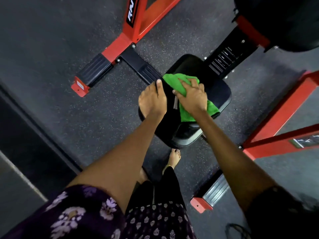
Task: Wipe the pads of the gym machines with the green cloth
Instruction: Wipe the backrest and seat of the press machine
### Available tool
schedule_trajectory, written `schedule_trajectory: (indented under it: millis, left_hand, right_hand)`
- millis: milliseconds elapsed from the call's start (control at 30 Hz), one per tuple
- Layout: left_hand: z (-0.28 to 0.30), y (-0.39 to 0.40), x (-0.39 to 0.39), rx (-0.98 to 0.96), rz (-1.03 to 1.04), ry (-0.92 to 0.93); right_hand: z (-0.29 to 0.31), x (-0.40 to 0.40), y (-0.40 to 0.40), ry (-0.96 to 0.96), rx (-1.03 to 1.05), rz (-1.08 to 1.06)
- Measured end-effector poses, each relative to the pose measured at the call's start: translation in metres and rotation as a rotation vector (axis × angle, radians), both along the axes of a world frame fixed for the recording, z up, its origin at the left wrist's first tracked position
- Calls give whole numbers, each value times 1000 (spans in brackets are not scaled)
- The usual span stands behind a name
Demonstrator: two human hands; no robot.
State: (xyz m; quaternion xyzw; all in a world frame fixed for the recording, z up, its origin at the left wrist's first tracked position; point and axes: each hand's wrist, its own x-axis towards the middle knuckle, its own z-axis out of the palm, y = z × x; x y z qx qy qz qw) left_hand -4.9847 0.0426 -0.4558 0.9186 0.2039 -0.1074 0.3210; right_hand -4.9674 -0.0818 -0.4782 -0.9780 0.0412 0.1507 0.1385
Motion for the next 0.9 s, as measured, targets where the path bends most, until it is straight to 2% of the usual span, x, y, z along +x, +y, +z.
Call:
schedule_trajectory:
  millis: [33, 133, 200, 333, 500, 600, 700, 800, 900]
  left_hand:
    - [1, 6, 2, -135, 51, 44]
    - [5, 38, 3, -784, 322, 127]
    - [4, 59, -7, -961, 378, 128]
    - [-7, 82, -25, -1091, 410, 126]
    - [-5, 92, -33, -1159, 364, 162]
    - [-2, 92, -32, -1090, 239, 192]
    - [0, 97, -30, -1043, 146, 243]
    - [1, 101, -25, -973, 86, 273]
    - [-2, 102, -21, -948, 136, 253]
  right_hand:
    - [2, -4, 3, 8, -11, -35]
    - [13, -23, 21, -8, -6, -9]
    - [19, -43, 32, -58, 16, 90]
    - [30, -76, 56, -183, 18, 296]
    - [37, -92, 55, -246, -159, 585]
    - [28, -130, 18, -350, -154, 608]
    - [24, -161, 4, -355, -134, 540]
    - [30, -139, 40, -343, -257, 556]
    - [43, -100, 89, -271, -333, 608]
